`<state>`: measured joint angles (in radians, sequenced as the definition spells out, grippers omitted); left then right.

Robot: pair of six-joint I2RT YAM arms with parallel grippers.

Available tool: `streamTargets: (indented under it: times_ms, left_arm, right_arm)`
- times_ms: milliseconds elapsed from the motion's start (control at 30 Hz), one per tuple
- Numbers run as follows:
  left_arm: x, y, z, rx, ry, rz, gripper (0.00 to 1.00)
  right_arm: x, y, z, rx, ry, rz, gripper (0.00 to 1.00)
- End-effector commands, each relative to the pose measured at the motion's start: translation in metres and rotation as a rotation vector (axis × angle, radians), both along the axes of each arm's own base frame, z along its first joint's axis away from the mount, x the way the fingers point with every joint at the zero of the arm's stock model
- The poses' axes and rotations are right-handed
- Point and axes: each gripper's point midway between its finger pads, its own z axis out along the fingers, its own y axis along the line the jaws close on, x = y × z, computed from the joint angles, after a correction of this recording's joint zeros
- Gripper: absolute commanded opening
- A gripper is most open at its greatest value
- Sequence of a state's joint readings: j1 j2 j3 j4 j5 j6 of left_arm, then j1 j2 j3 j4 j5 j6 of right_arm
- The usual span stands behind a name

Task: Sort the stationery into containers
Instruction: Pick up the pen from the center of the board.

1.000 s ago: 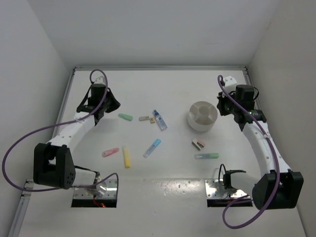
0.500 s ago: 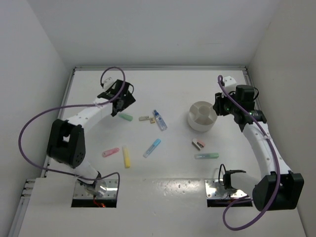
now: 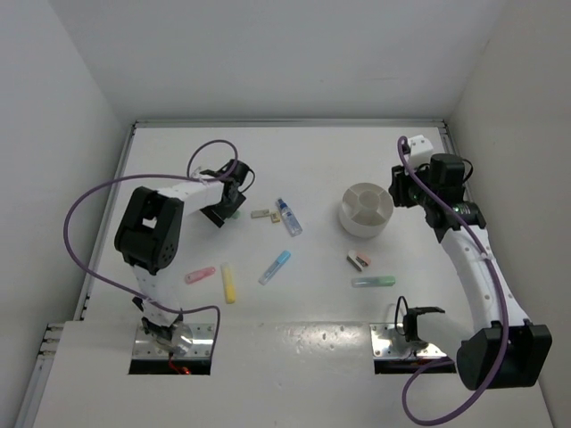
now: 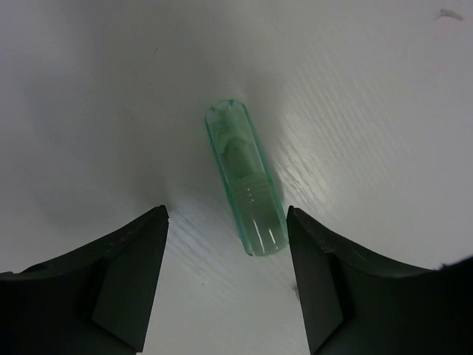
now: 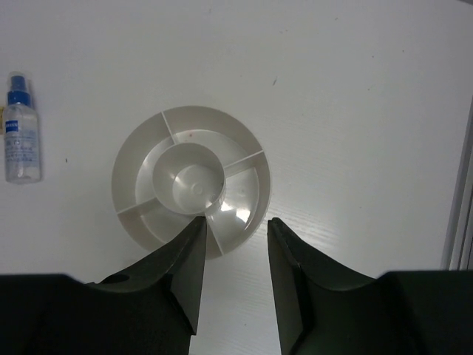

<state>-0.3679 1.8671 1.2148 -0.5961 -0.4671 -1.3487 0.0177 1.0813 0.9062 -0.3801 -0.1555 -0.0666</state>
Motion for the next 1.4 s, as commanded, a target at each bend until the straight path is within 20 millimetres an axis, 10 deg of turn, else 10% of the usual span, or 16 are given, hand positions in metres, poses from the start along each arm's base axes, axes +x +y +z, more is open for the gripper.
streamTargets:
  times_ms: [0,367,1367]
  left_arm:
    - [0.015,0.008,0.000,-0.014,-0.034,0.077,0.71]
    - [0.035,0.026,-0.012,-0.011,-0.011,0.125,0.67]
    - [-0.007,0.027,-0.047,0.092,0.229,0.039,0.36]
  right_arm:
    - [0.005,0.000,0.015,0.001,-0.064,-0.012,0.39]
    - [0.006,-0.006,0.023,-0.016,-0.092,-0.044,0.41]
    - [0.004,-0.006,0.031,-0.007,-0.127,-0.048,0.41]
